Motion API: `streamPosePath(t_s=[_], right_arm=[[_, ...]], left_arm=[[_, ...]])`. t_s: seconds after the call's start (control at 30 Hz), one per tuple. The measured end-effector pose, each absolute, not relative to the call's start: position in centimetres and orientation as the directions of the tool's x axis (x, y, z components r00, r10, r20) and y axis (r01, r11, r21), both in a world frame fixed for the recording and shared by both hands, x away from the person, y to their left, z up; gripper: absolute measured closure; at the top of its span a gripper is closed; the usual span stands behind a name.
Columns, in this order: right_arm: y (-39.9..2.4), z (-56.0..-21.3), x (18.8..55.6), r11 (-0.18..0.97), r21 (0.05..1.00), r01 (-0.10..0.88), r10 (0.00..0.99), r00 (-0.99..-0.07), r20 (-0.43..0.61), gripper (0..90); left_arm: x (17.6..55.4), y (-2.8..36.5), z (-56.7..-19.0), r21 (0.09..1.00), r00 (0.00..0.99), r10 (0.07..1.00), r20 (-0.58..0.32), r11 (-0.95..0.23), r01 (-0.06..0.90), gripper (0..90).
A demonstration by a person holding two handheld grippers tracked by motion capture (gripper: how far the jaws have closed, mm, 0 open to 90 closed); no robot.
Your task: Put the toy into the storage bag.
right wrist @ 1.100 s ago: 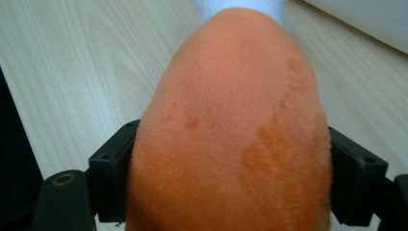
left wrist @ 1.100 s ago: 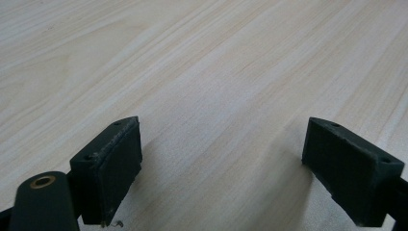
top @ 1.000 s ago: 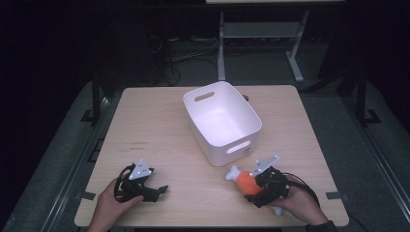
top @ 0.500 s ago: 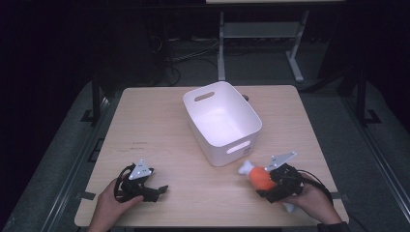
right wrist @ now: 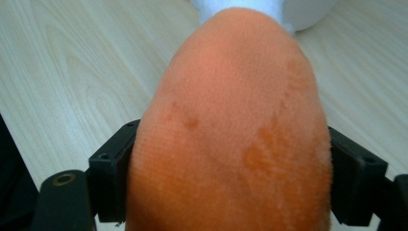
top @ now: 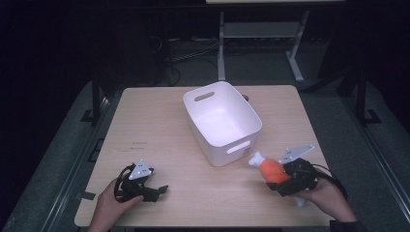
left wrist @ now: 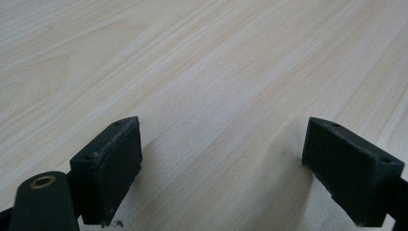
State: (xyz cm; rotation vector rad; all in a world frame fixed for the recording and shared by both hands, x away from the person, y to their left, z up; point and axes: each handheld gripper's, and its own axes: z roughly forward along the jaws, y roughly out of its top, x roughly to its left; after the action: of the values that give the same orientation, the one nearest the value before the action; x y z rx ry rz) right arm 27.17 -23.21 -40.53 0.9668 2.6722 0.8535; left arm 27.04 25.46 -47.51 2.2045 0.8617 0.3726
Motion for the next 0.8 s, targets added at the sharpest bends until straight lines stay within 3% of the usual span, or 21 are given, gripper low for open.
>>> streamPosePath(t_s=[0.8], right_arm=[[-25.7,-36.7,29.3,0.571,0.637,0.518,0.649,-0.76,0.035,19.9]], left_arm=[[27.0,25.4,-47.5,0.723,0.732,0.681,0.0,-0.506,0.47,12.9]])
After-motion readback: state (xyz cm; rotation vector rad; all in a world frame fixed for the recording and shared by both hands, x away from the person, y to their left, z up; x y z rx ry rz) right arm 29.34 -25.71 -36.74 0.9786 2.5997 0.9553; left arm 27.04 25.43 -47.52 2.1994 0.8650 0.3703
